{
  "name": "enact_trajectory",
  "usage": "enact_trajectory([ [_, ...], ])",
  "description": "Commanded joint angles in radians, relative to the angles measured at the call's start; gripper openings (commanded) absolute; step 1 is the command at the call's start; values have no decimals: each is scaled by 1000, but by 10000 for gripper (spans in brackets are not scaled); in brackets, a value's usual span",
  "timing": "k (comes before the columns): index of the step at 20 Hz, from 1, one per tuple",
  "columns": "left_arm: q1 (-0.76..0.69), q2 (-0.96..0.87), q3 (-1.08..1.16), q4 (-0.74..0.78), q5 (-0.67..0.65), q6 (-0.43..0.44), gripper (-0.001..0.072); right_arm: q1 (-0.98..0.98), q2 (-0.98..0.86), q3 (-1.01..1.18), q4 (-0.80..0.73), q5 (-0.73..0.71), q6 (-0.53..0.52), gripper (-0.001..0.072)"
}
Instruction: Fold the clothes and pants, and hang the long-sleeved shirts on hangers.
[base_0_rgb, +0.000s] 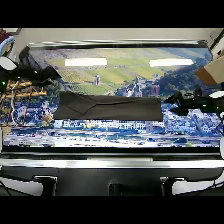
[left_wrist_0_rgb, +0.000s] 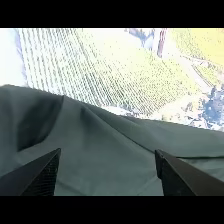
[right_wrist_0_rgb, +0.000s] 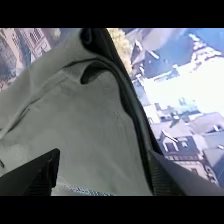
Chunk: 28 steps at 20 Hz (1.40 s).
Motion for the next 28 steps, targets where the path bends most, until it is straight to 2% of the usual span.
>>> enact_trajectory([
  [1, -23, 45, 88, 131, -88, -23, 701, 16, -85, 4, 65, 12, -94, 631],
  [8, -26, 74, 97, 147, -122, -28, 700, 68, -100, 4, -62, -84, -90, 601],
  [13, -26, 73, 97, 147, -122, -35, 700, 73, -100, 4, -65, -107, -84, 598],
  [18, -34, 72, 97, 146, -121, -35, 700, 164, -118, 3, -148, -106, -54, 545],
  [20, -37, 72, 97, 146, -121, -34, 700, 218, -121, 3, -183, -137, -24, 444],
  [21, -37, 72, 97, 146, -122, -35, 700, 236, -121, 3, -194, -155, -8, 362],
  [23, -37, 72, 97, 143, -122, -35, 696, 249, -119, 3, -188, -169, -1, 25],
  [25, -37, 71, 97, 142, -121, -35, 674, 248, -87, 3, -194, -185, 21, 29],
  [26, -37, 68, 97, 132, -123, -35, 601, 248, -57, 6, -195, -193, 24, 28],
  [28, -42, 62, 75, 72, -114, -35, 22, 246, 6, 34, -198, -172, 29, 28],
])
